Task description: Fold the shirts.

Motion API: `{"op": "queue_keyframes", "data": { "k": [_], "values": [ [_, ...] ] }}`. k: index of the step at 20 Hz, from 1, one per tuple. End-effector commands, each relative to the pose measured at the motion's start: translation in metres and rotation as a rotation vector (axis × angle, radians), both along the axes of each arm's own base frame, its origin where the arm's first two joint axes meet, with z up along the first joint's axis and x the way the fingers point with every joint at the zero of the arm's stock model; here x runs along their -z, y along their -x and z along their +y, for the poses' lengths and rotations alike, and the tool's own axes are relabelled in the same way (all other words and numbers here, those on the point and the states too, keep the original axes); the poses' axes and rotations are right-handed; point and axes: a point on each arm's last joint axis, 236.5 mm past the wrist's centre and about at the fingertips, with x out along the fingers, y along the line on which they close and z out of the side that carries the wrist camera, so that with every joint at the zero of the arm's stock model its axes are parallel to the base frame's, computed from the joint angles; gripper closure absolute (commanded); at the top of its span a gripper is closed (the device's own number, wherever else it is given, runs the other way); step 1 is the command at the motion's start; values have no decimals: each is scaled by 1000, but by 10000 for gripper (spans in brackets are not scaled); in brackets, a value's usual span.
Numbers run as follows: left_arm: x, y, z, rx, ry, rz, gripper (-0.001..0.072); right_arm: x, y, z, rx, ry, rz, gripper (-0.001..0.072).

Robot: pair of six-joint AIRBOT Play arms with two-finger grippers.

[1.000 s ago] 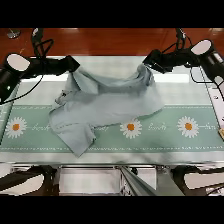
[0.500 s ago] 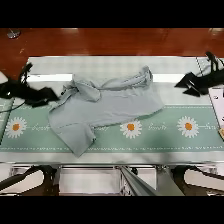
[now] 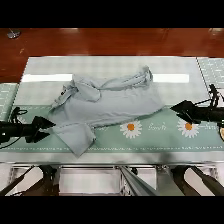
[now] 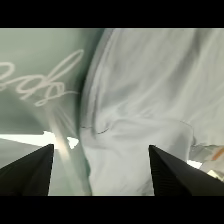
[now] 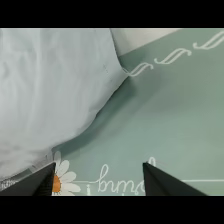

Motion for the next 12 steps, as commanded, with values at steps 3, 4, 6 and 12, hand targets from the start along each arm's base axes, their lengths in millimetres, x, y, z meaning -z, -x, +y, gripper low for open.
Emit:
{"op": "queue_keyframes", "data": {
  "k": [3,4,6,12],
  "values": [
    [5,-33,-25,-38,13,-183,6,-1,2,6,3,-21,-24,97],
    [4,-40,-29,-43,5,-202,7,0,1,4,8,-16,-27,97],
    [-1,-47,-36,-18,3,-223,349,5,-1,-3,38,2,-10,96],
    [-23,-50,-50,111,40,-294,683,42,-3,-10,83,-29,103,97]
  ]
}}
